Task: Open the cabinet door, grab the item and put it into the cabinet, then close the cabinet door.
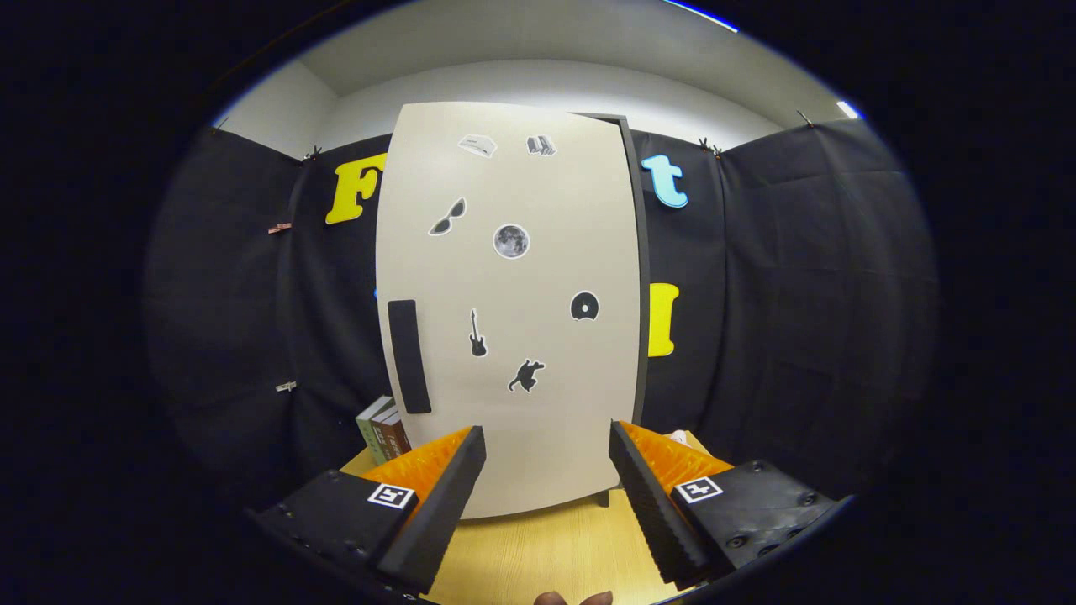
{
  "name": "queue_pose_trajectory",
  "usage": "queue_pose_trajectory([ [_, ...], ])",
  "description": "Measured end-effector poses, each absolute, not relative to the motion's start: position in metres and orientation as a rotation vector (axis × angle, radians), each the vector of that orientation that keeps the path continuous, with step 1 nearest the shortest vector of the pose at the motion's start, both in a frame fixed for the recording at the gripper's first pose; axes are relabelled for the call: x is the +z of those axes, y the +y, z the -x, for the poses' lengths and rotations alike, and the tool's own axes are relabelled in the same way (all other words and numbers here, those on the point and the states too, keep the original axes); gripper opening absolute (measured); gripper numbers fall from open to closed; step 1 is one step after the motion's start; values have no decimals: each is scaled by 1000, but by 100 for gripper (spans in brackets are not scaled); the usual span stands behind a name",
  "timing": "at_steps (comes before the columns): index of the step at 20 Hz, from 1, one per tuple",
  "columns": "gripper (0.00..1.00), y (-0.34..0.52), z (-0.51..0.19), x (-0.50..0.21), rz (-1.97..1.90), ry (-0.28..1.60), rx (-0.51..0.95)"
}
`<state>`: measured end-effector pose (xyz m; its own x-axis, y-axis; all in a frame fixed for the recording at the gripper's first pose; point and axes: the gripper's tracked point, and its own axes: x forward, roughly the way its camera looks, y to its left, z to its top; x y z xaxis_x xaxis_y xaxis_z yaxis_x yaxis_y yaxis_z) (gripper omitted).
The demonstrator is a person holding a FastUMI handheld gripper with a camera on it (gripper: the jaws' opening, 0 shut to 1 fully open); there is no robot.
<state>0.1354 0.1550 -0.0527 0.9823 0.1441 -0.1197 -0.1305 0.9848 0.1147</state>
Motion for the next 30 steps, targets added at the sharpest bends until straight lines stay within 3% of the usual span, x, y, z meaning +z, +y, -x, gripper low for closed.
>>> queue_pose_trajectory([
  [30, 96, 155, -128, -51, -94, 123, 151],
])
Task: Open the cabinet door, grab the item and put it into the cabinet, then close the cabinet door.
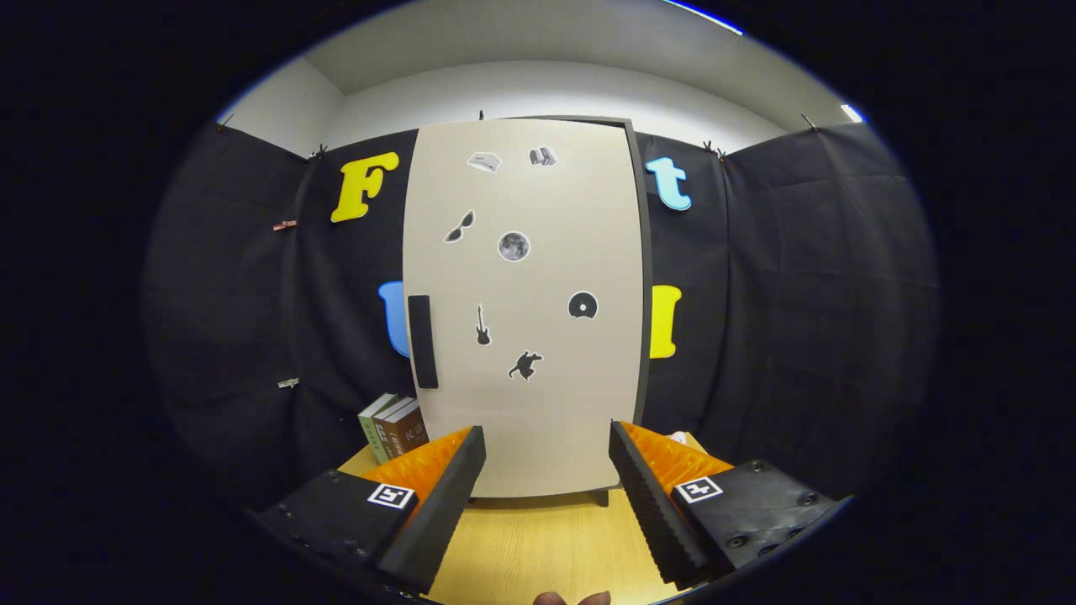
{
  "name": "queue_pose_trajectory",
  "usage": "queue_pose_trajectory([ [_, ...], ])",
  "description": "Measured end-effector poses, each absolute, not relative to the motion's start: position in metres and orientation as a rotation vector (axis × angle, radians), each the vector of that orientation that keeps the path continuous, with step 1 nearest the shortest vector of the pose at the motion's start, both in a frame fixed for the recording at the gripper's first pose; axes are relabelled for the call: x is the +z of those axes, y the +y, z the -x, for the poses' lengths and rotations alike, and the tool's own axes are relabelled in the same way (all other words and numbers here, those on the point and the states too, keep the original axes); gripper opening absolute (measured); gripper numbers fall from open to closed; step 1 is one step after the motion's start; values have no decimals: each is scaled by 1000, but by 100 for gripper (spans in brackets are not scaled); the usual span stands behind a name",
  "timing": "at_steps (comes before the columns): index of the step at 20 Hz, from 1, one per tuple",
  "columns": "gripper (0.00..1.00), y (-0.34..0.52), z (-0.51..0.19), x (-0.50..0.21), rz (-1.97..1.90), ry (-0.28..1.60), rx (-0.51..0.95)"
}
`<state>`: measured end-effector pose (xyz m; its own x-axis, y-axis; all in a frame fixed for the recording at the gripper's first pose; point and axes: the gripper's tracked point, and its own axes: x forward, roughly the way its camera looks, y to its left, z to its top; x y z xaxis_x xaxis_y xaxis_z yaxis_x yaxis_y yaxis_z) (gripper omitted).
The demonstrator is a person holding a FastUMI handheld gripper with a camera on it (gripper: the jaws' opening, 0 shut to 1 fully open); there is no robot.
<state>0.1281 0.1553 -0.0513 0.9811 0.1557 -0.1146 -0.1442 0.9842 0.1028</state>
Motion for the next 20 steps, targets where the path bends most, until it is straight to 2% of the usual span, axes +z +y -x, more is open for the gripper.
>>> queue_pose_trajectory([
  [20, 96, 158, -126, -50, -95, 118, 154],
])
